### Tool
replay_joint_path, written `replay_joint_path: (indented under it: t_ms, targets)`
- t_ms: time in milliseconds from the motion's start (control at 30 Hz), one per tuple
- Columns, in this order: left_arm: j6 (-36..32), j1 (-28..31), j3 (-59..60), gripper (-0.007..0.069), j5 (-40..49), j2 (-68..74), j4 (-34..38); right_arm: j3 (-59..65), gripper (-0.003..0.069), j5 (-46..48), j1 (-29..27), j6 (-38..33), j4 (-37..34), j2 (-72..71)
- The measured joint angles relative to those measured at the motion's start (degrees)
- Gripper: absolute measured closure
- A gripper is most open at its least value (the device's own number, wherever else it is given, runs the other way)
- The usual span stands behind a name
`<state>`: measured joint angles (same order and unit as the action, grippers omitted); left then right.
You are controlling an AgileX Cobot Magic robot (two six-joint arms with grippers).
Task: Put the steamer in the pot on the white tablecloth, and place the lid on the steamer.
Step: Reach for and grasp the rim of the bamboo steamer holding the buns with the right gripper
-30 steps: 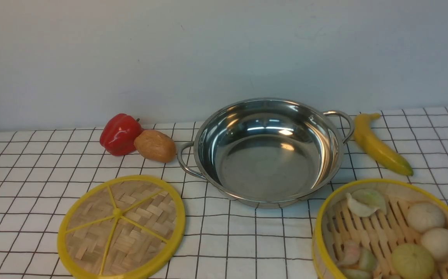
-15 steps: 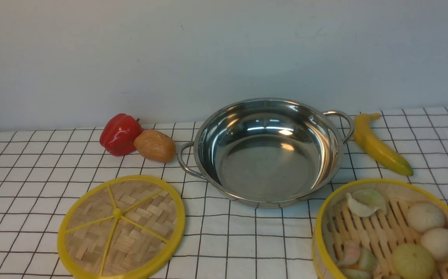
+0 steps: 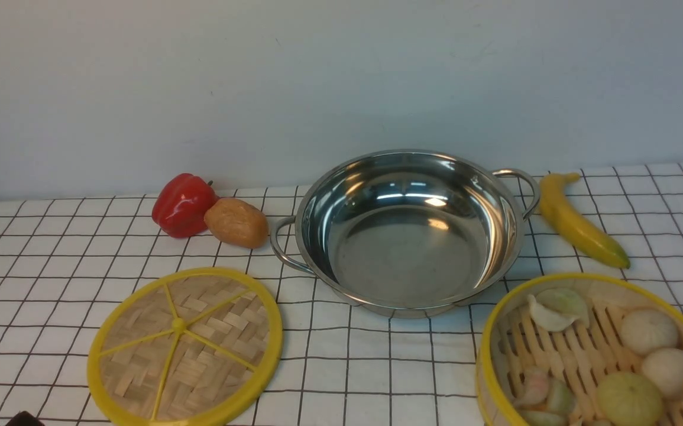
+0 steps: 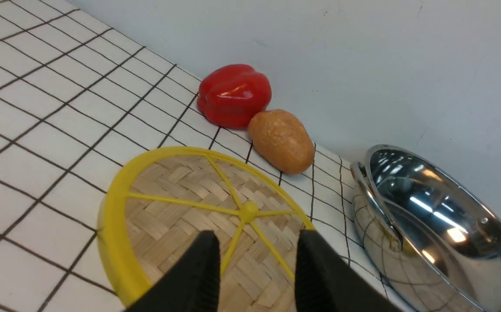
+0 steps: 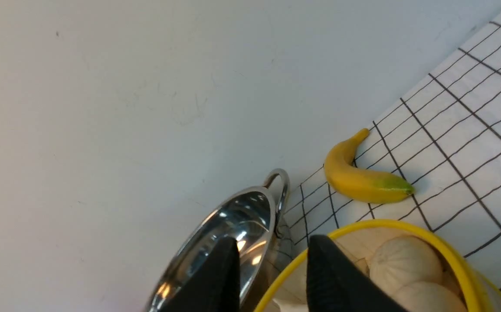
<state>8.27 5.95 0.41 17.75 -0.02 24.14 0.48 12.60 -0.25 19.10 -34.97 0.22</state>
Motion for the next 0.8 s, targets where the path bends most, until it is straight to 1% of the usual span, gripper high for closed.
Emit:
replay_joint_path:
  t_ms: [233,367,400,433,500,567,633,700,800]
  targets:
    - [-0.19,0.0,0.0,0.0382,-3.8,0.0,1.13,0.0,0.0419,-0.82,0.0,0.1,-4.26,0.0]
    - [0.81,0.0,0.0,0.0382,-6.68,0.0,5.58,-0.48,0.0419,-7.15,0.0,0.1,-12.7,0.0]
    - [0.81,0.0,0.0,0.0382,-7.18,0.0,6.08,-0.61,0.0419,-7.57,0.0,0.1,-12.7,0.0]
    - [0.81,0.0,0.0,0.0382,-8.6,0.0,7.44,-2.09,0.0419,-10.86,0.0,-0.08,-14.96,0.0]
    - [0.87,0.0,0.0,0.0382,-10.0,0.0,8.76,-4.35,0.0419,-14.02,0.0,-0.56,-15.89,-0.02]
    - [0.86,0.0,0.0,0.0382,-13.4,0.0,10.27,-8.83,0.0419,-17.12,0.0,-3.26,-13.98,-0.09]
    - [0.73,0.0,0.0,0.0382,-16.07,0.0,10.74,-14.0,0.0419,-16.35,0.05,-7.07,-7.94,-0.07]
    - [-0.45,0.0,-0.41,0.0382,-16.8,0.0,10.38,-18.13,0.0419,-12.98,0.16,-9.11,-2.25,0.85]
    - [-3.68,0.0,-3.64,0.0382,-15.54,1.11,7.8,-25.82,0.0419,-1.88,0.16,-10.5,4.41,5.56]
